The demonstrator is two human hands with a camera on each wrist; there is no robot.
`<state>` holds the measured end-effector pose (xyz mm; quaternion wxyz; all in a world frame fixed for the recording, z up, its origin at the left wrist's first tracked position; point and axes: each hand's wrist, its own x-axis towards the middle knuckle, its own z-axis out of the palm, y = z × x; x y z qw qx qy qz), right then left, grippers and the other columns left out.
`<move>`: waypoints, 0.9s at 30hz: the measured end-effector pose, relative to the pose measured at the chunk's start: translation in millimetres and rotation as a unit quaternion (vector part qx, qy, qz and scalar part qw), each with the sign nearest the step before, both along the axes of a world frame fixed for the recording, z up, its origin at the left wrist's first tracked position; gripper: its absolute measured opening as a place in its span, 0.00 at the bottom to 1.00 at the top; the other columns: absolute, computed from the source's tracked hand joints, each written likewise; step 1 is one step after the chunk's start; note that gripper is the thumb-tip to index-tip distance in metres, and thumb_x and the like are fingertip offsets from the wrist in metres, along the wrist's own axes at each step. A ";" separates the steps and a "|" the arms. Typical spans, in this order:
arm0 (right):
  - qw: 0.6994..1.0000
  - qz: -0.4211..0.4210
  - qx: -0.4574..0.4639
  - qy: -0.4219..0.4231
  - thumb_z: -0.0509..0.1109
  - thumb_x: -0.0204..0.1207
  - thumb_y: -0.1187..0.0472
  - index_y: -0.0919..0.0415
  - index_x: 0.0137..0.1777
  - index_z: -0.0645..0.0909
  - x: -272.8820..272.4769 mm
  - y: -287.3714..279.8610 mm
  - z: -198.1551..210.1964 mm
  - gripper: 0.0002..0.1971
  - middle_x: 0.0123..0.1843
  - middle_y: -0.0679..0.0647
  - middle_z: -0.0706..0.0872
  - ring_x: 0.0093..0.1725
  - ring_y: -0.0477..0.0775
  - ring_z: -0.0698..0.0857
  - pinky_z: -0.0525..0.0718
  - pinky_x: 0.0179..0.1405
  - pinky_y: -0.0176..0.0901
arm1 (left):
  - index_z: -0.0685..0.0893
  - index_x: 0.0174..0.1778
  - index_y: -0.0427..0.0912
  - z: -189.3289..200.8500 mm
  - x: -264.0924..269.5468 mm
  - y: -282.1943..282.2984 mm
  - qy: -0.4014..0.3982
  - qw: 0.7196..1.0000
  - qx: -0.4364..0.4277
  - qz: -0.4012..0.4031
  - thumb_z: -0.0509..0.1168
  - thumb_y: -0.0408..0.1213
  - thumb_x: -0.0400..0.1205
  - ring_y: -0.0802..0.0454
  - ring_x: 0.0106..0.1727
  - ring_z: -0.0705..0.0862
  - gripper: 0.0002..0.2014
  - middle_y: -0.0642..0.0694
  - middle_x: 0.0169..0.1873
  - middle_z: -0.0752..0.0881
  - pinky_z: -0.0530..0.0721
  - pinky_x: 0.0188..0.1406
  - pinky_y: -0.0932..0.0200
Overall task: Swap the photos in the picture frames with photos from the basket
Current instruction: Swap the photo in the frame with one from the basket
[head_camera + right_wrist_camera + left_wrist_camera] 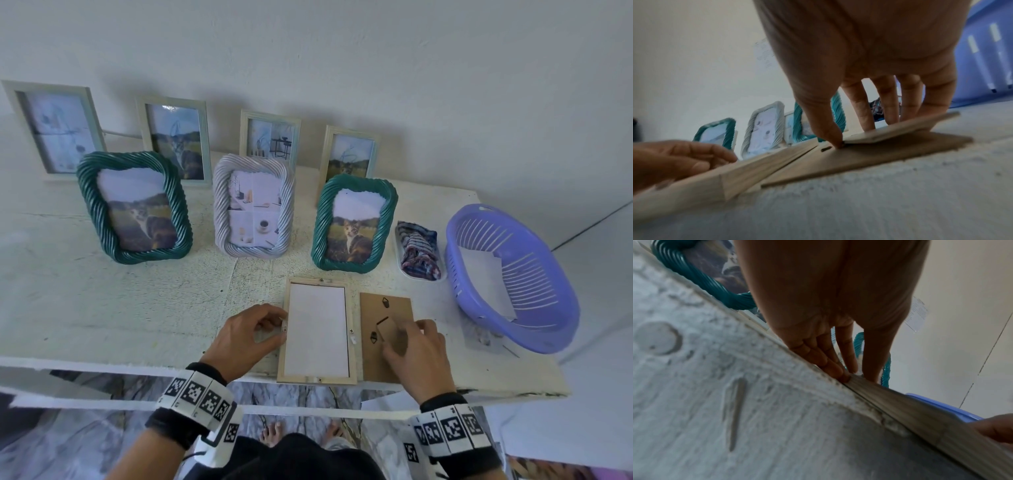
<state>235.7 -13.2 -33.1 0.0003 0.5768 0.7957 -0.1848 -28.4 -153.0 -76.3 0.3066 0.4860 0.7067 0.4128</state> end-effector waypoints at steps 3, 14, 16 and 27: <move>0.998 -0.032 0.025 0.038 0.73 0.74 0.49 0.57 0.67 0.78 0.4 3.8 5.1 0.23 0.67 0.58 0.71 0.63 0.61 0.71 0.73 0.59 0.47 | 0.86 0.54 0.53 0.4 0.3 -0.3 -0.004 1.000 -0.002 0.002 0.76 0.36 0.76 0.60 0.51 0.85 0.13 0.58 0.46 0.88 0.84 0.53 0.65; 0.987 0.126 0.079 0.063 0.71 0.72 0.42 0.54 0.62 0.78 -64.8 -35.3 8.3 0.23 0.60 0.51 0.69 0.56 0.48 0.67 0.75 0.45 0.32 | 0.87 0.54 0.52 -0.1 1.3 -0.2 -0.005 1.000 0.010 0.014 0.77 0.35 0.75 0.60 0.50 0.85 0.14 0.57 0.45 0.88 0.84 0.54 0.62; 0.987 0.129 0.079 0.057 0.70 0.73 0.42 0.54 0.62 0.78 -74.5 -38.7 4.5 0.23 0.60 0.51 0.70 0.57 0.50 0.69 0.78 0.46 0.35 | 0.86 0.55 0.52 -1.3 1.1 -0.8 -0.002 1.000 0.013 0.013 0.77 0.36 0.75 0.61 0.51 0.85 0.14 0.57 0.46 0.88 0.84 0.54 0.63; 0.977 0.186 0.092 0.055 0.67 0.74 0.37 0.52 0.61 0.83 -75.2 -32.1 -12.7 0.23 0.59 0.55 0.75 0.55 0.55 0.74 0.79 0.50 0.46 | 0.86 0.55 0.50 -2.9 2.3 -0.6 0.014 0.999 0.031 0.011 0.77 0.38 0.76 0.61 0.51 0.85 0.13 0.58 0.46 0.88 0.84 0.52 0.66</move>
